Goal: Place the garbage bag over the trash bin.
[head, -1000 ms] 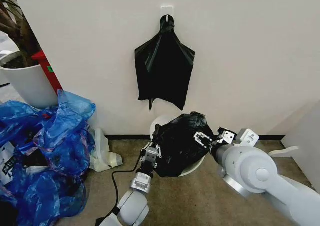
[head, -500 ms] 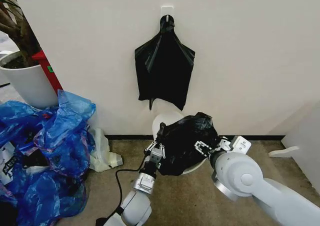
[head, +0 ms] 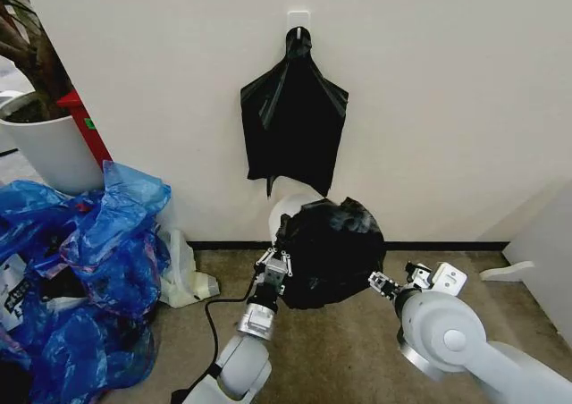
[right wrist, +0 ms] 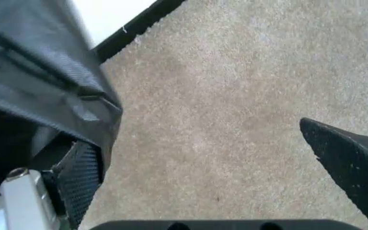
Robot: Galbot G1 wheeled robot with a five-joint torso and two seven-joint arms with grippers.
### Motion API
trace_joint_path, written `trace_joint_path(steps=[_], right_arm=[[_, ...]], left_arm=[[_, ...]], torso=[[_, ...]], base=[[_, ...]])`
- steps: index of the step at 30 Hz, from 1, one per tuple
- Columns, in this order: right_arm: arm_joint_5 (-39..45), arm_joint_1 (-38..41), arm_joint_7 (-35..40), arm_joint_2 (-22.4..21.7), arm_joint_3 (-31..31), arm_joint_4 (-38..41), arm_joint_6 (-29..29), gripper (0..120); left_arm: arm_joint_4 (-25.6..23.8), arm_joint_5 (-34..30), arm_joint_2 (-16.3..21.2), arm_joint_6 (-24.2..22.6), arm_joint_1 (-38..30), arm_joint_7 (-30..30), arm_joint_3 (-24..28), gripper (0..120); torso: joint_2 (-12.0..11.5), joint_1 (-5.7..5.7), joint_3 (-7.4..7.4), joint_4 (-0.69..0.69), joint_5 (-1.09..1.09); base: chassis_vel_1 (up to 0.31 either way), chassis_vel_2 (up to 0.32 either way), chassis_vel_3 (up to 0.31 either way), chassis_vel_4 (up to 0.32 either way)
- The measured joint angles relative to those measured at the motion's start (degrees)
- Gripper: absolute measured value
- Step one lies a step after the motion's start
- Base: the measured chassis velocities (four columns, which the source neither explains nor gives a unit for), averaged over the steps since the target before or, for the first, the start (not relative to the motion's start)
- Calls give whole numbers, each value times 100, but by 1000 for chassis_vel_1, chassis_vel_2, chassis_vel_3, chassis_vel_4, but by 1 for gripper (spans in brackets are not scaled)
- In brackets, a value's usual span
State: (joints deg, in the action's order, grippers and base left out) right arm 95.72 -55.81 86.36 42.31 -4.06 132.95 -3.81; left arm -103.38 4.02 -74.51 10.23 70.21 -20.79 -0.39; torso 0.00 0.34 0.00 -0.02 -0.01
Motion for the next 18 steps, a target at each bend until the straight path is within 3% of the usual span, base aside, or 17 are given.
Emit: trace_joint_path(steps=[11, 16, 18], right_arm=[[-155, -118, -289, 70, 4, -248, -396, 100], [-278, -234, -728, 81, 10, -261, -827, 100], [-496, -334, -1150, 81, 18, -406, -1109, 100]], left_arm=[[-554, -1380, 318, -604, 63, -72, -370, 2], [-824, -2279, 506, -1004, 37, -153, -481, 2], [-1020, -3042, 591, -1338, 29, -251, -530, 2]], torso=[[0, 0, 0, 1, 1], [0, 0, 0, 1, 0], [0, 0, 0, 0, 0]], base=[[0, 0, 0, 0], [0, 0, 0, 0], [0, 0, 0, 0]])
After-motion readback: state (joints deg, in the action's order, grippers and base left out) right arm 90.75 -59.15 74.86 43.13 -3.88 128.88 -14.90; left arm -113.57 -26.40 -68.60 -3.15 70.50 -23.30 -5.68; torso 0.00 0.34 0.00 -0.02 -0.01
